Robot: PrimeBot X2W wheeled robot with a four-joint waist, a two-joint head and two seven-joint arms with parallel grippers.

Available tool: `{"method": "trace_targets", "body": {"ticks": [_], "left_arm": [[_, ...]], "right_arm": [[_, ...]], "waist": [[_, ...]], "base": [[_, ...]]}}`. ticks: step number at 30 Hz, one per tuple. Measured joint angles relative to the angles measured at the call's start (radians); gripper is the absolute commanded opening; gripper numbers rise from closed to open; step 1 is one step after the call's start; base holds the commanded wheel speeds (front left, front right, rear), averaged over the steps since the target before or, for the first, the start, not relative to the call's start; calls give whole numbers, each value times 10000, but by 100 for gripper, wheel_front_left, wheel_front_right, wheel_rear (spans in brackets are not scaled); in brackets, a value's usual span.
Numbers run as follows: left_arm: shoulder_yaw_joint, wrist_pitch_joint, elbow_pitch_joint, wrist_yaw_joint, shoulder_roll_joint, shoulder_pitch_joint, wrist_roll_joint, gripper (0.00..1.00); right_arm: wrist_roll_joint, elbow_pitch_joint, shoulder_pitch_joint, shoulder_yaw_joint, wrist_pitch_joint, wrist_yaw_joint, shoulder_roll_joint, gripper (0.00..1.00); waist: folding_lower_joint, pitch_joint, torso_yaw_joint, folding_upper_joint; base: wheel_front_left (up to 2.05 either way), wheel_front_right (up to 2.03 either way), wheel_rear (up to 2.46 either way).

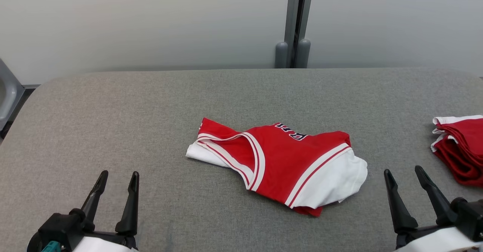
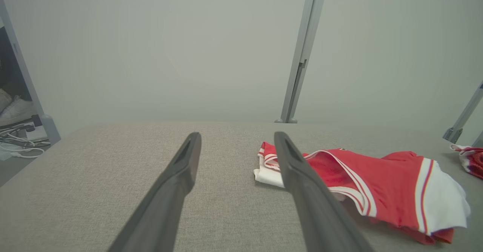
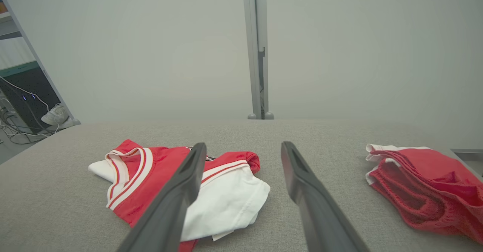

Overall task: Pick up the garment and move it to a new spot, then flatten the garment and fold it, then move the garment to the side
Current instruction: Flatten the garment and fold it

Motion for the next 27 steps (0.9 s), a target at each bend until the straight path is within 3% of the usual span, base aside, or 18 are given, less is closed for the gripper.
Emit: {"method": "trace_targets", "body": {"ticks": [6,17,27], "left_arm": [[-98,-90,19,-102,-48,-594,6,100],[-134,-401,575,-443,-384,-1398,19,100],[10,-502,947,-713,-765,-1689,115,100]], "right_arm": [[-431,234,-817,853,155,0,-6,100],[-803,2196,-2340,4504,951,2,-894,100],[-1900,3591,-3431,5208,1323,2,-1507,100]], "waist": [[0,393,285,0],[0,1381,1222,0],[1,2050,1618,0]], "base": [[0,0,0],[0,0,0],[0,0,0]]}}
